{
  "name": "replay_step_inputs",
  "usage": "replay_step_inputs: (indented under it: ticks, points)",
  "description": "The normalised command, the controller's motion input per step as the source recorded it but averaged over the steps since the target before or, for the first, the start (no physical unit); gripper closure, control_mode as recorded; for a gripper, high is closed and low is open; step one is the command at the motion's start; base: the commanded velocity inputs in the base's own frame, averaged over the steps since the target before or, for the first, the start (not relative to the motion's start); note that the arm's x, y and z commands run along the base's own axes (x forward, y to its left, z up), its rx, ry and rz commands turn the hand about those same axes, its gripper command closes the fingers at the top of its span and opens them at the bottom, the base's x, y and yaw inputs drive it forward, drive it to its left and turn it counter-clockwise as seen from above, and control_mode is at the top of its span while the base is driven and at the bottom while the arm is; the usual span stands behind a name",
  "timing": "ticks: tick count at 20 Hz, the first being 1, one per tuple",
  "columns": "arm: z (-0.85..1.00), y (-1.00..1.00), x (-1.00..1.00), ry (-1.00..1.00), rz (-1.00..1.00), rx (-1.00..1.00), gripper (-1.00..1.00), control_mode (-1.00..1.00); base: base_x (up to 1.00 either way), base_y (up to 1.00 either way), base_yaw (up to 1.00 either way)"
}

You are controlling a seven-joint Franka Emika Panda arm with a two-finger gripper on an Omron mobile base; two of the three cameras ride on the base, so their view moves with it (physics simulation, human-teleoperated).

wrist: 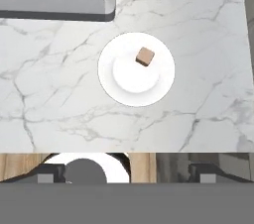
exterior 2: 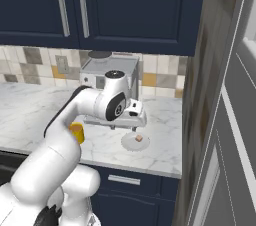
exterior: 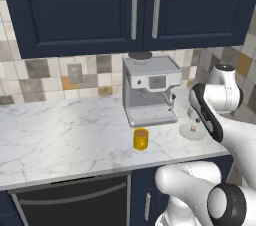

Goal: Take a sugar cube from the saucer and place it inside the coffee. Then, grab milk from the fridge and place it next to the coffee on the counter to sweeten the coffee.

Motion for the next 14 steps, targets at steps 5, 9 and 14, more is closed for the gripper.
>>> replay_step_inputs:
  ticks: [5, 9, 14]
  points:
    - [-0.51, -0.02, 0.51, 0.00, 0.00, 0.00, -1.00, -1.00, 0.00, 0.00, 0.00]
    - [-0.36, 0.00, 0.42, 0.00, -0.02, 0.00, -1.00, -1.00, 0.00, 0.00, 0.00]
    - [-0.51, -0.08, 0.20, 0.00, -0.16, 0.00, -1.00, -1.00, 0.00, 0.00, 0.00]
